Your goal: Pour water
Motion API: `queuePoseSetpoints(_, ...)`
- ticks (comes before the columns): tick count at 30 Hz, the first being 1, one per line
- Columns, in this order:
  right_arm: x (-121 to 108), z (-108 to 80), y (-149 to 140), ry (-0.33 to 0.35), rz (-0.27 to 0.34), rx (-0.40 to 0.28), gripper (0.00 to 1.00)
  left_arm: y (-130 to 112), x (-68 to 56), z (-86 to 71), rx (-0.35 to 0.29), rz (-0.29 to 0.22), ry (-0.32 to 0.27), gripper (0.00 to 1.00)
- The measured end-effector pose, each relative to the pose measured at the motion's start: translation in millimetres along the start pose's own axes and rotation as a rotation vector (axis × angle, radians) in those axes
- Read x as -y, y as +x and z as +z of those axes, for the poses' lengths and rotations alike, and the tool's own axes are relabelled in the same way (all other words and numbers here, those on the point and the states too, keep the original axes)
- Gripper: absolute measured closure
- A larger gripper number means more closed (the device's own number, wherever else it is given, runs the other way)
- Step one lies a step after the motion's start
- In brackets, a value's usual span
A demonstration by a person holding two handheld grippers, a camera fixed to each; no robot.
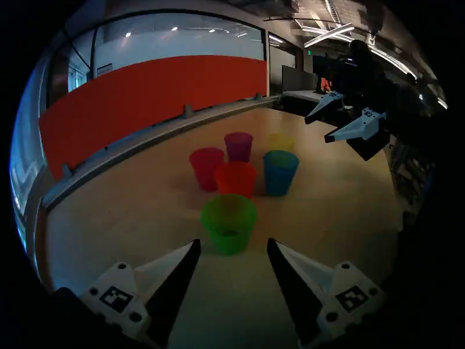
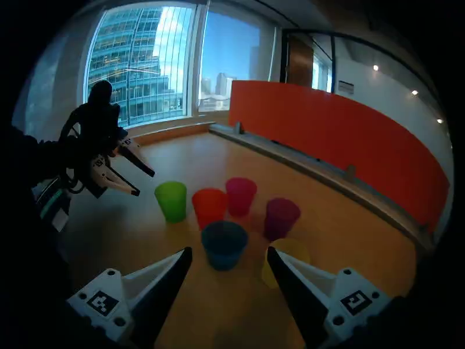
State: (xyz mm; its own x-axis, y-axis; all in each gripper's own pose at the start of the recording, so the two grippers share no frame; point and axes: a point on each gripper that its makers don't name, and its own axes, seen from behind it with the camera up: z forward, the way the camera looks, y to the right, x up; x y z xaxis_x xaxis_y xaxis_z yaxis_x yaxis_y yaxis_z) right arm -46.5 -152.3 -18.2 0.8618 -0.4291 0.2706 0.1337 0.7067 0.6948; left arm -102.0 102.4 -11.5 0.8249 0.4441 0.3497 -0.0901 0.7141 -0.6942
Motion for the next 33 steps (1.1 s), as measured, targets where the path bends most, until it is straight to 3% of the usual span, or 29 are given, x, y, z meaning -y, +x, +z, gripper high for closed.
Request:
queuePoseSetpoints(17, 3, 39.2, -21, 0.025, -0.013, 0.053, 0.00, -26, 7.3, 38.0, 0.093, 0.006, -0.024, 0.16)
queuePoseSetpoints(33, 2, 60.2, -25, 0.047, -0.024, 0.062, 0.00, -21, 4.2, 68.1, 0.119, 0.027, -0.049, 0.16)
